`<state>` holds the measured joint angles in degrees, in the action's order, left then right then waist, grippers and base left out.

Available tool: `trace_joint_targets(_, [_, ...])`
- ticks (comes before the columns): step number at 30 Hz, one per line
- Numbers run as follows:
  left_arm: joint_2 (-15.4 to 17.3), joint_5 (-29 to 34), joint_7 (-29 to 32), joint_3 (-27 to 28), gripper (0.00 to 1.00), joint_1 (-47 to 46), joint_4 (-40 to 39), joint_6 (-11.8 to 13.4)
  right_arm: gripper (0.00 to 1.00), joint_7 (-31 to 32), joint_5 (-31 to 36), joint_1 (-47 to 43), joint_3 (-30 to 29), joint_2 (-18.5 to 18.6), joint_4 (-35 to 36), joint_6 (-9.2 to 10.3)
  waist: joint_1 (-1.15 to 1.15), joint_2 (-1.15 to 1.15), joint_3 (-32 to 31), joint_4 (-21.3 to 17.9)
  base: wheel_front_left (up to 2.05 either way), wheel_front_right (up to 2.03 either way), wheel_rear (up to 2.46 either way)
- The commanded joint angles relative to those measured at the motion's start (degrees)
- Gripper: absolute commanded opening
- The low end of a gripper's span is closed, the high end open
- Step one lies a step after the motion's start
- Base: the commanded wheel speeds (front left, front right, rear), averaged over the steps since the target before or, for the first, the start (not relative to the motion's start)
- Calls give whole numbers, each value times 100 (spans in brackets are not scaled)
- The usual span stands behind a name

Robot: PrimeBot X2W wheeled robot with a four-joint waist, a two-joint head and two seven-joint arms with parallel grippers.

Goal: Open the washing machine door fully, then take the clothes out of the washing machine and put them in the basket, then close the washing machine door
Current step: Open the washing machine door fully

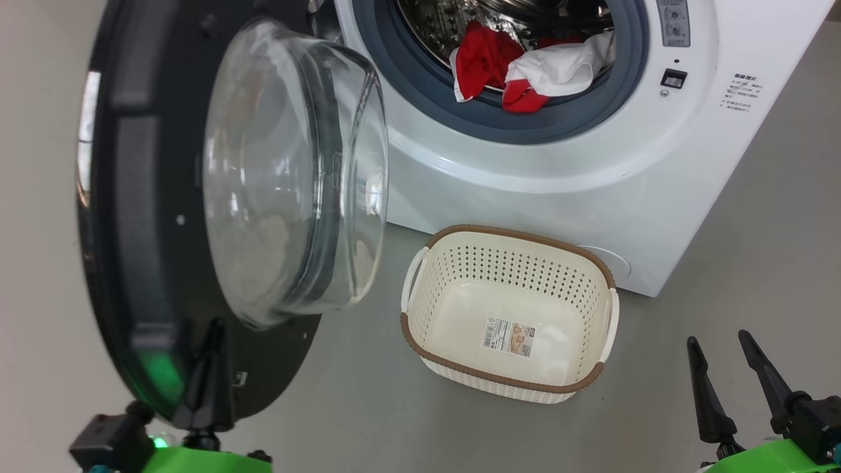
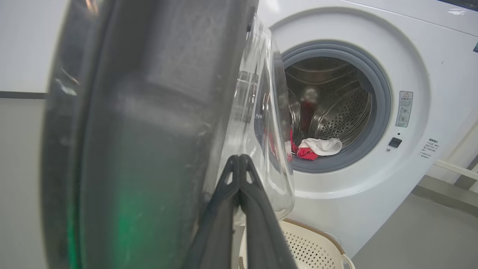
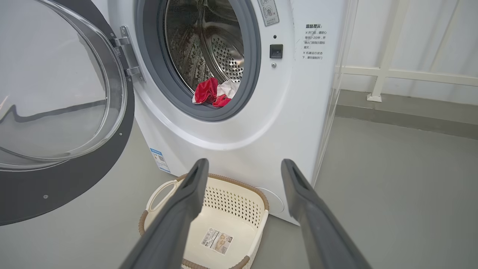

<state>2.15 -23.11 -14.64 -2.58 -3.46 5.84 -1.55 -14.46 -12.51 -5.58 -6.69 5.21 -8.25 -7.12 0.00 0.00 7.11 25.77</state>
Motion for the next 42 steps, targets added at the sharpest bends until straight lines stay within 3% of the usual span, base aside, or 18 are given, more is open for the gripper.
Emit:
trace_joint_targets(1, [73, 63, -36, 349, 0, -120, -94, 2, 100, -54, 24, 130, 146, 105, 159, -36, 0, 0, 16, -2, 0, 0, 0])
trace_joint_targets(23, [76, 1021, -36, 2465, 0, -994, 687, -459, 100, -54, 42, 211, 154, 239, 176, -36, 0, 0, 273, -51, 0, 0, 0])
trace_joint_targets(29, [219, 1213, -36, 2977, 0, -1416, 1068, -554, 100, -54, 49, 272, 177, 316, 191, -36, 0, 0, 423, -96, 0, 0, 0])
trace_joint_targets(42, [465, 1375, -36, 3460, 0, -1967, 1609, -590, 100, -54, 54, 378, 160, 398, 229, -36, 0, 0, 639, -183, 0, 0, 0])
